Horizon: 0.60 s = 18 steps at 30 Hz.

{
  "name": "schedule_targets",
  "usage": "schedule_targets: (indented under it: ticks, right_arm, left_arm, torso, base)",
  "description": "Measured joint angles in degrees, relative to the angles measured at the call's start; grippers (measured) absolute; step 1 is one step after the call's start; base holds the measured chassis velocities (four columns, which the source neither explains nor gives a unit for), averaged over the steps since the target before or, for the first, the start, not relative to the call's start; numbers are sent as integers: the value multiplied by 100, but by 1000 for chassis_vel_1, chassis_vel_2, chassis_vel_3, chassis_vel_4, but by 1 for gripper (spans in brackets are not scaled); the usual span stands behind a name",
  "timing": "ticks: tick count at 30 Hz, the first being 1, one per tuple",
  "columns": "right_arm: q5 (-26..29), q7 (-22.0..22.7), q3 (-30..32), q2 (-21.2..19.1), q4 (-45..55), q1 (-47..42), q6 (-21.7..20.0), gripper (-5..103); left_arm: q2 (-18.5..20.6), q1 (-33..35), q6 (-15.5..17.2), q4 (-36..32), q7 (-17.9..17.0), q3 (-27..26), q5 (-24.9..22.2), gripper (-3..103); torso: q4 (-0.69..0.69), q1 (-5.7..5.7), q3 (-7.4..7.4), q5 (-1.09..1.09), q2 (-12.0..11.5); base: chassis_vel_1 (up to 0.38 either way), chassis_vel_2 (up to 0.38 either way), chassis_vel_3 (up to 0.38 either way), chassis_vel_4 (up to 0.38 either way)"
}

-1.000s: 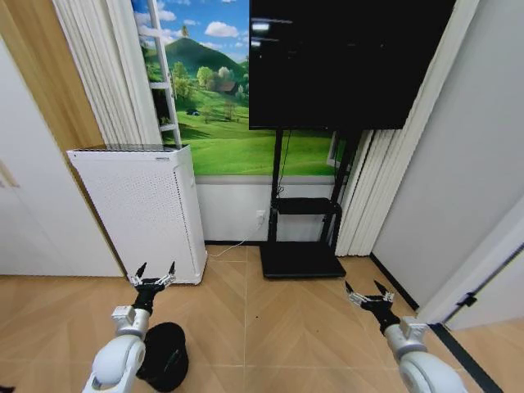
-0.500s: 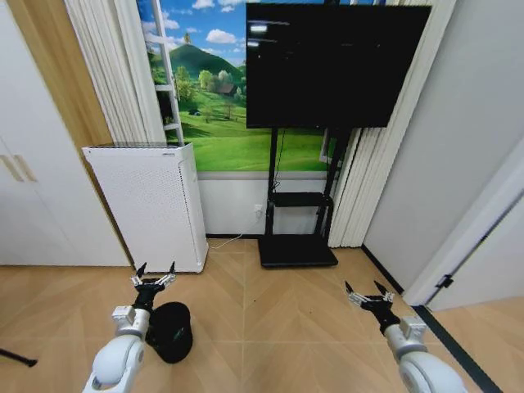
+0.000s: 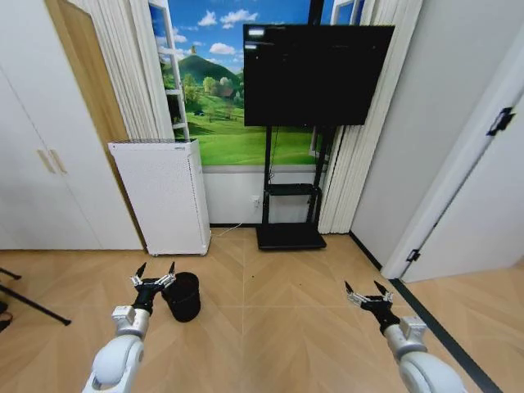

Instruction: Pick up the trash bin and place the garbage on the floor into it.

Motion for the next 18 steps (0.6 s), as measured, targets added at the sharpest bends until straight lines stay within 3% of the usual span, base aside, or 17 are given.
schedule_targets:
  ticks: [2,4,5,6,7,8,9,11,14,16,17,18]
  right_arm:
    - [0,1,1,-1,1,1,0,100]
    - [0,0,0,-1,1,0,0,100]
    - [0,0,0,0,0,0,0,100]
    - [0,0,0,0,0,0,0,100]
    - [0,0,1,-1,0,0,0,100]
    - [0,0,2,-1,2,1,0,100]
    - [0,0,1,-1,0,0,0,100]
    - [0,0,1,-1,0,0,0,100]
    - [0,0,1,-1,1,1,0,100]
    - [0,0,-1,0,-2,0,0,100]
    - [0,0,-1,0,-2,0,0,100]
    - [0,0,1,-1,-1,-1,0,100]
  left_arm:
    - [-1,2,1,1,1,2,0,100]
    - [-1,2,2,2,0,2,0,100]
    - [0,0,0,-2,0,-1,0,100]
    - [0,0,0,-2,0,-1,0,100]
    - [-1,2,1,1,-1,1,0,100]
    - [-1,2,1,1,0,2,0,100]
    - [-1,2,1,1,-1,2,0,100]
    - [-1,1,1,0,0,2,0,100]
    - [-1,2,1,2,0,2,0,100]
    - [0,0,0,-1,1,-2,0,100]
    - [0,0,0,-1,1,-2,0,100]
    - [-1,3,1,1,-3,2,0,100]
  torso:
    - [3,1,1,-26,1]
    - [2,1,2,-19,0]
    - [1,1,0,1,0]
    - [1,1,0,1,0]
    - [1,0,1,-19,1]
    - [2,1,1,-25,1]
    - [1,0,0,-9,0]
    - [1,1,0,-3,0]
    - [4,2,1,-26,0]
    - [0,1,0,2,0]
    - [0,1,0,2,0]
    - [1,-1,0,-22,1]
  base:
    - [317,-366,-342,351]
    - [340,-362,-326,334]
    - [384,-312,-364,336]
    - [384,-312,-364,336]
    - [384,-356,-338,336]
    - [344,-356,-332,368]
    - [367,-335,-332,335]
    - [367,-335,-343,335]
    - [340,-364,-333,367]
    - [352,-343,-354,349]
    - [362,-343,-357,326]
    - [295,-360,-357,310]
